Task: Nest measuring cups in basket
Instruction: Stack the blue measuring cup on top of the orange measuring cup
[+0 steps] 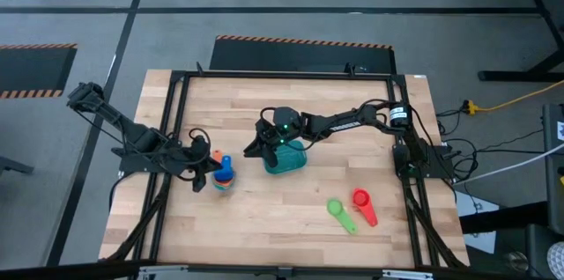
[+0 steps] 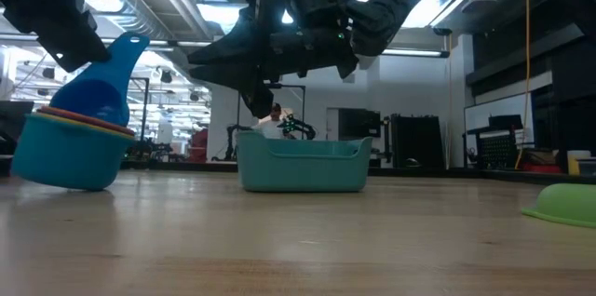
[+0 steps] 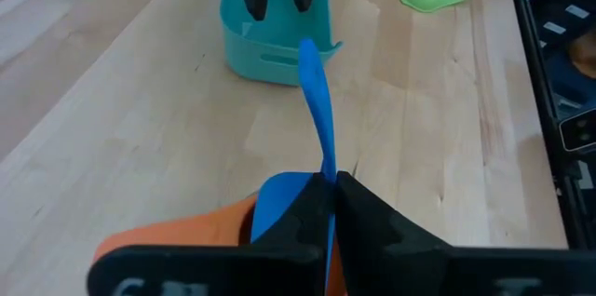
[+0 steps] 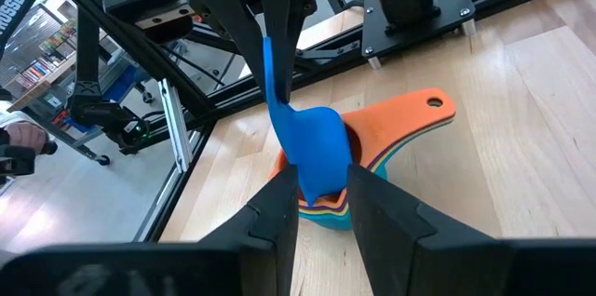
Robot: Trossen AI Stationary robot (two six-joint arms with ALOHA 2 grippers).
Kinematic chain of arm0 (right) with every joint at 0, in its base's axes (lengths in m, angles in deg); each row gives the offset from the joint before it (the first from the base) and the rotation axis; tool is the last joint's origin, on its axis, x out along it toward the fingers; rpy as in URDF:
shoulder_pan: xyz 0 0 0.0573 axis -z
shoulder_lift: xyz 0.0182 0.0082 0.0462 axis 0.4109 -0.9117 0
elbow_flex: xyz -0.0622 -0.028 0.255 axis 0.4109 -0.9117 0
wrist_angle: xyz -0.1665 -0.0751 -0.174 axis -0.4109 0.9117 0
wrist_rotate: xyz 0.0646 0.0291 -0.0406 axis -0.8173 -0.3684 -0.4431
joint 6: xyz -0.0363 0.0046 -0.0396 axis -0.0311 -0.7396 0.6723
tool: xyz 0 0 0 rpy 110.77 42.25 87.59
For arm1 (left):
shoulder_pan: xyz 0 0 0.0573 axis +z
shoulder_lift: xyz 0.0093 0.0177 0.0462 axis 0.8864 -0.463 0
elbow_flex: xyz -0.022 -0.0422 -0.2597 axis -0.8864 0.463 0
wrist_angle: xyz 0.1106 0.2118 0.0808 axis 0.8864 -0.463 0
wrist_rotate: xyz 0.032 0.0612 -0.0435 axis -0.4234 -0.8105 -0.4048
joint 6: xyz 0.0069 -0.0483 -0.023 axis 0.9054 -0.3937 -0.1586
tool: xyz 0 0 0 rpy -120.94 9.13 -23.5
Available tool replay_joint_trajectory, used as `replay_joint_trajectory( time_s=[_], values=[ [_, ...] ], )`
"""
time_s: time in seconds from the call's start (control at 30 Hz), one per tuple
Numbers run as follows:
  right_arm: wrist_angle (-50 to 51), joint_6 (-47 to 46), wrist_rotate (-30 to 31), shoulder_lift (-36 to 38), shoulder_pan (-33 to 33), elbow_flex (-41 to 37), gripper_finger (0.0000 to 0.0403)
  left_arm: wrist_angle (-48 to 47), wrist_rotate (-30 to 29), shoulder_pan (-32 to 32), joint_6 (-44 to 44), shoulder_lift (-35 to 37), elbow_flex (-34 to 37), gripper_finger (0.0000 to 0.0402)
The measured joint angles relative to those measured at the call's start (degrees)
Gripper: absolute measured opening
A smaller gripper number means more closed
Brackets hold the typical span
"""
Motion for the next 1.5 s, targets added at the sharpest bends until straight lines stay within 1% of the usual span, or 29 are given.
replay_joint_trajectory(
  time_s=[0.23, 0.53, 0.77, 1.03, 1.2, 1.43, 1.5],
  values=[
    [0.00, -0.08, -0.01, 0.00, 0.00, 0.00, 0.0100, -0.23, 0.21, 0.00, -1.60, 0.99, 0.05, 0.0003],
    [0.00, -0.04, 0.00, 0.00, 0.00, 0.00, 0.0100, -0.31, -0.02, 0.00, -3.37, 6.43, 0.10, 0.0002],
    [0.00, -0.02, -0.02, -0.01, 0.00, 0.00, 0.0100, -0.11, -0.53, 0.00, -11.94, 8.71, 0.10, 0.0001],
    [0.00, -0.02, -0.02, 0.00, 0.00, 0.00, 0.0100, -0.07, -1.79, -0.23, -19.74, 8.94, 0.10, 0.0001],
    [0.00, 0.01, -0.02, -0.01, 0.00, 0.00, 0.0100, -0.07, -6.47, -2.82, -27.21, 8.90, 0.10, 0.0000],
    [0.00, 0.02, -0.02, -0.02, 0.00, 0.00, 0.0100, 0.03, -16.67, -9.36, -34.73, 7.22, 0.11, 0.0000],
    [0.00, 0.02, -0.02, -0.02, 0.00, 0.00, 0.0100, 1.94, -19.37, -11.42, -36.76, 5.96, 1.21, 0.0000]
  ],
)
